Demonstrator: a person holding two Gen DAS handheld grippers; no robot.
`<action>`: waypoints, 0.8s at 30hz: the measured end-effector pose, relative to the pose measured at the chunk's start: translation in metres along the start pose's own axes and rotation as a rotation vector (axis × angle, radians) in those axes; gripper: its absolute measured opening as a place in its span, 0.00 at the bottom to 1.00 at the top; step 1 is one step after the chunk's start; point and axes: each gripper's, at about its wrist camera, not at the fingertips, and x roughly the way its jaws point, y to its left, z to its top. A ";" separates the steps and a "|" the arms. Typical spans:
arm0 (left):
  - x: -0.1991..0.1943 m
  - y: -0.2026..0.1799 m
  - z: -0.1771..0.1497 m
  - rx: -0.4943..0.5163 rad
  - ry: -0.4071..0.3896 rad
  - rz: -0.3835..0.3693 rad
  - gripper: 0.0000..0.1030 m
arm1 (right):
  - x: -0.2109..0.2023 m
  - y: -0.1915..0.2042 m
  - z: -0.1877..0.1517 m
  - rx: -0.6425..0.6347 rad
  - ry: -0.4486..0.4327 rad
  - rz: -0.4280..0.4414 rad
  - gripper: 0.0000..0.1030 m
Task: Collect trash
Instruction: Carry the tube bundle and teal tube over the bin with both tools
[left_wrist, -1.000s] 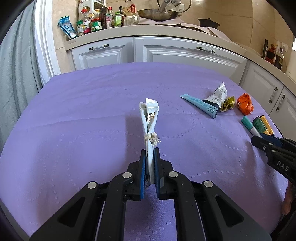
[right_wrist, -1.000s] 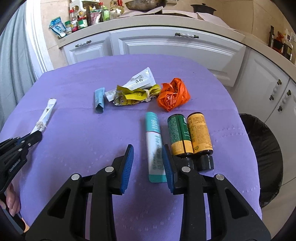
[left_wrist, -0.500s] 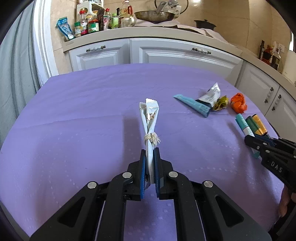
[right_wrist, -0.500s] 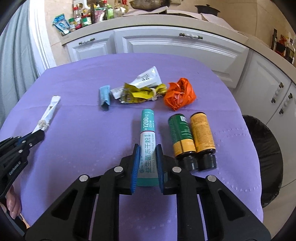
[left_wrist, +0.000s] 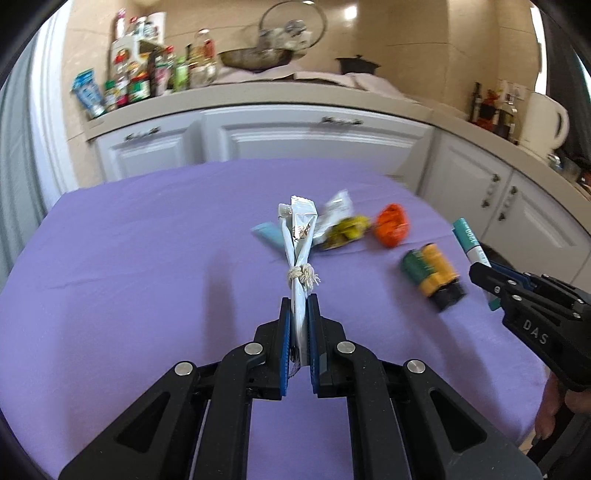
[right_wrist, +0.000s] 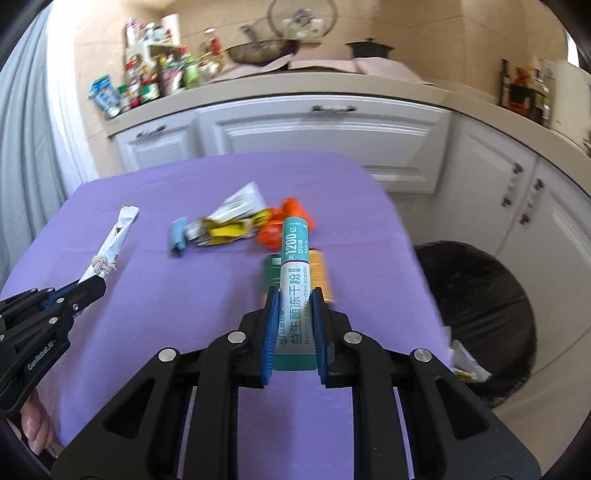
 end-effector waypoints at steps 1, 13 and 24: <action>0.001 -0.009 0.002 0.013 -0.004 -0.016 0.09 | -0.002 -0.006 0.000 0.011 -0.005 -0.012 0.17; 0.016 -0.117 0.018 0.174 -0.031 -0.145 0.09 | -0.021 -0.104 -0.010 0.138 -0.057 -0.178 0.17; 0.037 -0.192 0.019 0.263 -0.012 -0.185 0.09 | -0.021 -0.175 -0.028 0.212 -0.056 -0.252 0.17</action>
